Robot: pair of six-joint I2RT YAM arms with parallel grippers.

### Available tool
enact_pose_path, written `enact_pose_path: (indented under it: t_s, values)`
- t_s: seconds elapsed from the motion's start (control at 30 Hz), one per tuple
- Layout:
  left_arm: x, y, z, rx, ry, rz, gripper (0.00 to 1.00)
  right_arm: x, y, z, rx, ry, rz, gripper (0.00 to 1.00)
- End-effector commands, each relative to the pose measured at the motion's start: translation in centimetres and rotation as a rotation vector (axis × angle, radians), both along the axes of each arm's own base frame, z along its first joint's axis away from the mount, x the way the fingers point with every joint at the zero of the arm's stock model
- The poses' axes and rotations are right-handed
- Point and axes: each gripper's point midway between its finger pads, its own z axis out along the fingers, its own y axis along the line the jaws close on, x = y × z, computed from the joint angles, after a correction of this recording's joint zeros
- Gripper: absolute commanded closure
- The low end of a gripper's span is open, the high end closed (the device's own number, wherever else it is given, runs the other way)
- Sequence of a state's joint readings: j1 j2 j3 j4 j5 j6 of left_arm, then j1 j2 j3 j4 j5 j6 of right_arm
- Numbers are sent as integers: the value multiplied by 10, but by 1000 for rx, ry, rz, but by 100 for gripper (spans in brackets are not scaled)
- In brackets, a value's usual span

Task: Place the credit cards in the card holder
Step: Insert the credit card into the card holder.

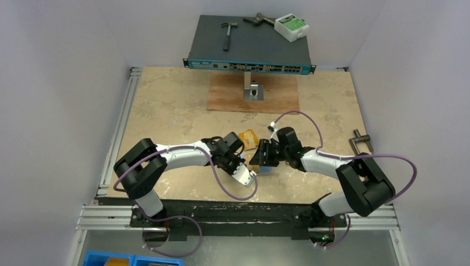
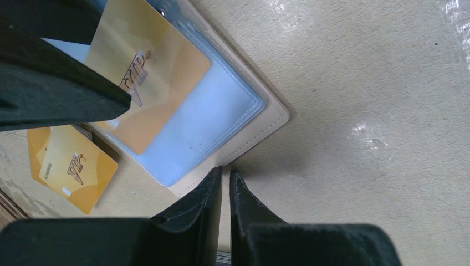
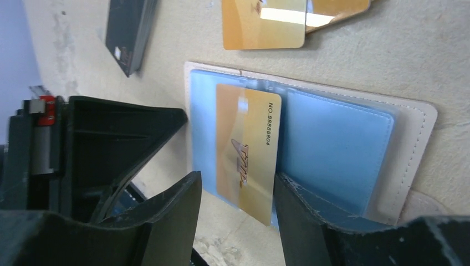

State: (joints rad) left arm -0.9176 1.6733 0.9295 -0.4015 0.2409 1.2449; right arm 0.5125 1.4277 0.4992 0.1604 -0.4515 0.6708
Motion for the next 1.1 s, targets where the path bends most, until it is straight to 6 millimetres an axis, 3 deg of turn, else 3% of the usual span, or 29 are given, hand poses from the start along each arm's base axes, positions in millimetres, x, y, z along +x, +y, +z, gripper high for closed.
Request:
enact_pose_path:
  t_s: [0.0,0.37,0.7,1.07]
  values:
    - [1,-4,0,-15,-4,10,91,-4,-12,-15,-168,1,-10,49]
    - [4,-6,0,-40,-31,16,93,-6,4,-8,-205,-21,11,50]
    - [6,-10,0,-68,-50,15,93,-8,30,4,-141,-74,71,49]
    - [4,-9,2,-72,-47,12,94,-8,44,3,-102,-85,123,50]
